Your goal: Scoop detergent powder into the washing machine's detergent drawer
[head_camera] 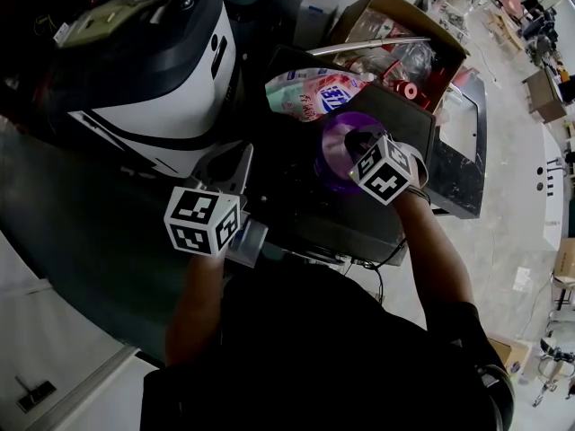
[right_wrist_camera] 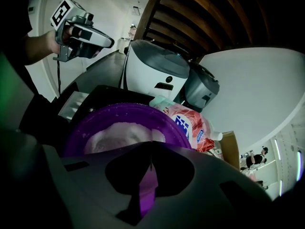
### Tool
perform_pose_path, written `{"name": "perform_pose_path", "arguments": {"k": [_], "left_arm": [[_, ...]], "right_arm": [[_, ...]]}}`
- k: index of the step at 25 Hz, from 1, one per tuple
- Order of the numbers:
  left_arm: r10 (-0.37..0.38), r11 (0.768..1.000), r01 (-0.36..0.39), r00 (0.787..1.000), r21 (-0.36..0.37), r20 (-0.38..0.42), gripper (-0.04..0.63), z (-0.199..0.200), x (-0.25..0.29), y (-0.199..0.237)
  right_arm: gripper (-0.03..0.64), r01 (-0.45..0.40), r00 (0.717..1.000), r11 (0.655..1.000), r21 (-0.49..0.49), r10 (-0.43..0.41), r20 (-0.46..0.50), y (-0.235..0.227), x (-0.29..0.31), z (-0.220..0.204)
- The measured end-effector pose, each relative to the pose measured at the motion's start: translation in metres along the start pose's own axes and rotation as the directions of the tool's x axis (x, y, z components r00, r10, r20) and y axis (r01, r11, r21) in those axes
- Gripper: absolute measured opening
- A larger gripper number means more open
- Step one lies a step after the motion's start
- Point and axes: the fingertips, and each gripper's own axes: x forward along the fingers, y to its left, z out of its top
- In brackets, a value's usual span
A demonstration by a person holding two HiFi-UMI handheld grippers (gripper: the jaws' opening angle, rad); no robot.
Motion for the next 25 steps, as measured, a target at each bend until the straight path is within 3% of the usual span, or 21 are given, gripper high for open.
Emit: {"name": "perform_pose_path", "arguments": {"k": [7,16,25], "left_arm": [[-0.001,1.0,0.001,1.0,-0.007,-0.005,0.009,-0.003,0.001,0.0],[-0.014,1.0,0.014,1.0,-0.015,-0.009,0.008,-0.005,0.006,-0.004],[-0.017,1.0,0.017,1.0,-0.02,-0.02,0.009,-0.011,0.006,-0.006]], "right_arm": [[0.022,0.056,0.996,0.996,-0.073,-0.061,-0.065,-0.012,-0.003,-0.017],[0.021,0.031,0.997,0.996,-0.079,-0.037,-0.069,-0.007,0.002,-0.015],[0.021,-0.043,0.999,0.999,-0.026,0.042,-0.03,0.005,0.006,-0.005]]}}
